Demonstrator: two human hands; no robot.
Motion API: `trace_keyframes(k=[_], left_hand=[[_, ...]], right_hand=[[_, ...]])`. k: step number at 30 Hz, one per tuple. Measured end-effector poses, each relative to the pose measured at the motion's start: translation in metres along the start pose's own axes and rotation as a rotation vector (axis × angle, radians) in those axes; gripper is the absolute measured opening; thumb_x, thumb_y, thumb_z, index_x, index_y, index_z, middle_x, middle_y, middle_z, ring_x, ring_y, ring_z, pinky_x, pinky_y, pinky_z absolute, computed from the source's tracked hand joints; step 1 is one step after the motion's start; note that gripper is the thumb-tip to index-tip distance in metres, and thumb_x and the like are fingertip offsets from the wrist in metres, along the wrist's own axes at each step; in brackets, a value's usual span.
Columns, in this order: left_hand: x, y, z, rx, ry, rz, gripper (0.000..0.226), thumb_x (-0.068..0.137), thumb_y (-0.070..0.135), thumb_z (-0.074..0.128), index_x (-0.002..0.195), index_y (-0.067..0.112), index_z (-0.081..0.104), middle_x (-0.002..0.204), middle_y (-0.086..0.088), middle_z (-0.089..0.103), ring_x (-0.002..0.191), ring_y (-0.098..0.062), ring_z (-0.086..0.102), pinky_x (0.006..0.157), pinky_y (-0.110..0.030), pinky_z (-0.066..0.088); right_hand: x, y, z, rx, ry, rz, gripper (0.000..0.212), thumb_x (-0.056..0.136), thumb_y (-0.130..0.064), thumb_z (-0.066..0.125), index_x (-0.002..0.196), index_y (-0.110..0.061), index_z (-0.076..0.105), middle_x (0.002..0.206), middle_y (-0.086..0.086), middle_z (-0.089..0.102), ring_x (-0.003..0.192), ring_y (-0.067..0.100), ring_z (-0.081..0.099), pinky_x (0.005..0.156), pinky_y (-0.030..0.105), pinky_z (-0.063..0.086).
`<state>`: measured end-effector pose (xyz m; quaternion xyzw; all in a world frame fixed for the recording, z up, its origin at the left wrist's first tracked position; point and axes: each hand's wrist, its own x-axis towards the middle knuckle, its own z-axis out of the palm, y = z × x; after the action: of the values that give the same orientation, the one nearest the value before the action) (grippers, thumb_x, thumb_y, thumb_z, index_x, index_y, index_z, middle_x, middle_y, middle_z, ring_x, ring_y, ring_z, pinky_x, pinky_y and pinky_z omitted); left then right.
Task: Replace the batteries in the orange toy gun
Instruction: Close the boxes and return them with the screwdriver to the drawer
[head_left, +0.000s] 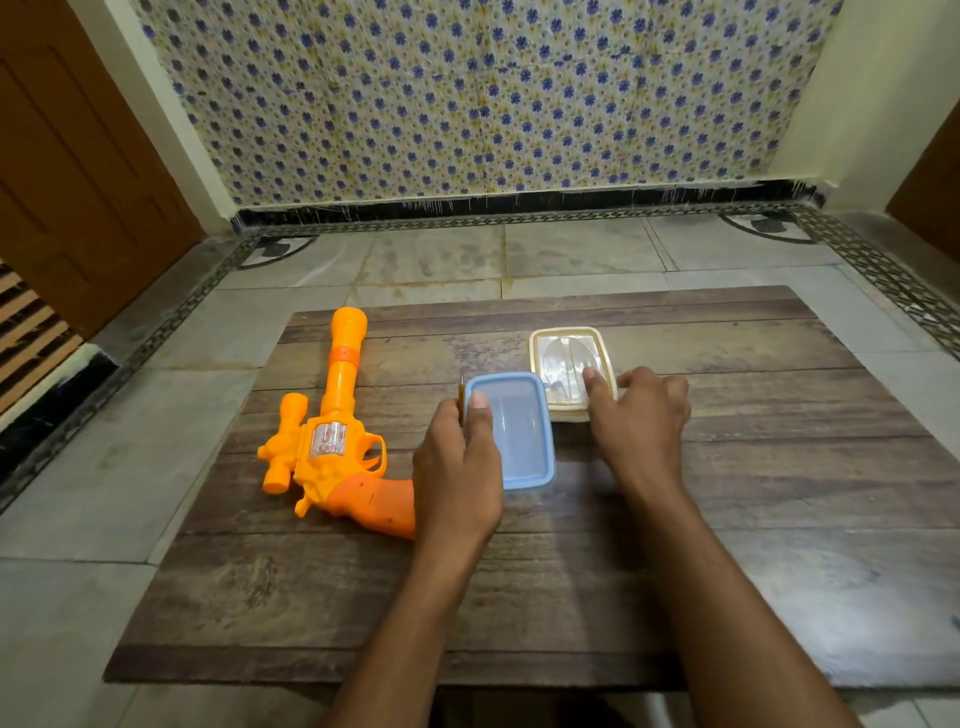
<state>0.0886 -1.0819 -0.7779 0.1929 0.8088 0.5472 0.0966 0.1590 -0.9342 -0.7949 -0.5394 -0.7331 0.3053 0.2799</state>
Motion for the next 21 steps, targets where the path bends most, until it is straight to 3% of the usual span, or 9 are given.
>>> trace_keyframes(k=[3,6,10,15,17,21], left_hand=[[0.002,-0.001,0.000,0.006,0.000,-0.014,0.035,0.107,0.045,0.040,0.095,0.019,0.061,0.086,0.005,0.064,0.081,-0.009,0.060,0.062,-0.029,0.042],[0.000,0.000,-0.001,0.012,0.007,-0.010,0.036,0.107,0.045,0.040,0.093,0.018,0.060,0.085,0.004,0.063,0.079,-0.011,0.059,0.058,-0.023,0.038],[0.000,0.008,-0.006,0.009,-0.022,-0.031,0.038,0.106,0.044,0.043,0.081,0.019,0.056,0.080,0.001,0.060,0.077,-0.019,0.056,0.062,-0.032,0.037],[0.005,0.023,-0.010,0.023,-0.026,-0.063,0.041,0.106,0.041,0.045,0.070,0.023,0.046,0.072,0.003,0.050,0.072,-0.018,0.049,0.054,-0.030,0.032],[0.014,0.025,-0.007,0.031,-0.024,-0.061,0.041,0.106,0.040,0.045,0.069,0.023,0.044,0.070,0.003,0.048,0.067,-0.015,0.046,0.049,-0.026,0.031],[0.048,0.020,-0.003,0.040,-0.003,-0.056,0.043,0.105,0.036,0.047,0.066,0.021,0.043,0.064,0.005,0.044,0.063,-0.017,0.042,0.055,-0.034,0.028]], right_hand=[[0.007,0.006,0.010,-0.007,-0.042,0.014,0.043,0.099,-0.047,0.054,0.104,-0.006,0.068,0.117,0.019,0.061,0.115,0.034,0.051,0.084,0.039,0.040],[0.005,0.005,0.007,0.064,-0.052,0.029,0.038,0.099,-0.040,0.053,0.083,-0.006,0.063,0.095,0.017,0.065,0.093,0.032,0.059,0.072,0.034,0.039],[-0.011,0.002,-0.019,0.211,-0.100,0.057,0.024,0.102,-0.026,0.052,0.089,-0.007,0.054,0.094,0.011,0.060,0.075,0.018,0.052,0.056,0.031,0.034],[-0.029,0.002,-0.029,0.334,-0.118,0.069,0.024,0.096,-0.029,0.056,0.085,-0.008,0.057,0.087,0.010,0.064,0.085,0.029,0.065,0.073,0.050,0.058],[-0.028,0.000,-0.030,0.373,-0.122,0.066,0.017,0.097,-0.026,0.056,0.092,-0.010,0.058,0.089,0.006,0.062,0.087,0.024,0.065,0.069,0.043,0.055],[-0.009,0.005,-0.025,0.432,-0.135,0.051,0.017,0.101,-0.018,0.049,0.108,-0.013,0.063,0.095,0.000,0.065,0.082,0.008,0.063,0.059,0.026,0.046]])
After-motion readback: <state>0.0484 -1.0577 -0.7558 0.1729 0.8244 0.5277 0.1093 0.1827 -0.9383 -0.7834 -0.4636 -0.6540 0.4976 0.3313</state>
